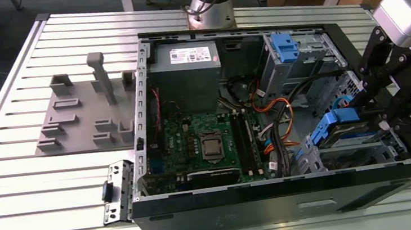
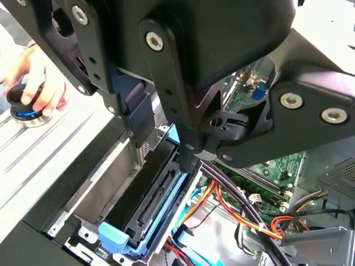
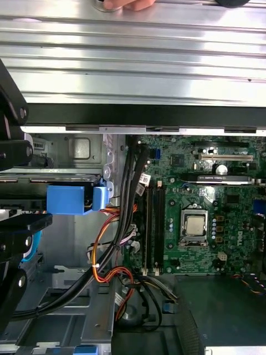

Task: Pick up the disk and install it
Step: 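Insert the disk into the insertion slot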

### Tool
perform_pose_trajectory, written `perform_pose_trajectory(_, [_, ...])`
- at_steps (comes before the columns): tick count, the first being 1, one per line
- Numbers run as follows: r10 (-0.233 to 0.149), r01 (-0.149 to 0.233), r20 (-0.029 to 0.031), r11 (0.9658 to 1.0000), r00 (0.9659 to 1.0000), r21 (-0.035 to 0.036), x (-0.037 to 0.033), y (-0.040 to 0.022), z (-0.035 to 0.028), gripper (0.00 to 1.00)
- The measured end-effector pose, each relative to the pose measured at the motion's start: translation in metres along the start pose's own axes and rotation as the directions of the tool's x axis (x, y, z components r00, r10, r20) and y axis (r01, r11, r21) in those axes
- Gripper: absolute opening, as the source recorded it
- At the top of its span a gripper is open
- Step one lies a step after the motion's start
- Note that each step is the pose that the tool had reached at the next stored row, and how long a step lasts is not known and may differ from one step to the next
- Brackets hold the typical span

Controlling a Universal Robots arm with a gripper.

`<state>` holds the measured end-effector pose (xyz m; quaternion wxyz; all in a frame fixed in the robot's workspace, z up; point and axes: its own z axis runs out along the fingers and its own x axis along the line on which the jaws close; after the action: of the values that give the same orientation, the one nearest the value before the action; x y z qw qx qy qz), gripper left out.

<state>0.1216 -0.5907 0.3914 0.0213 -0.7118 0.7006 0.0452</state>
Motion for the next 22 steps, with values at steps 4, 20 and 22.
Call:
perform_pose_trajectory(4, [0.000,0.000,0.0001,1.0000,1.0000,0.0000,-0.0002,0.0001,-0.0018,0.44])
perform_pose_trajectory(20, [-0.001,0.001,0.0148,1.0000,0.9999,0.0002,-0.0014,0.0005,-0.0149,0.31])
perform_pose_trajectory(22, [-0.001,0.001,0.0169,1.0000,0.9999,0.0003,-0.0014,0.0005,-0.0149,0.25])
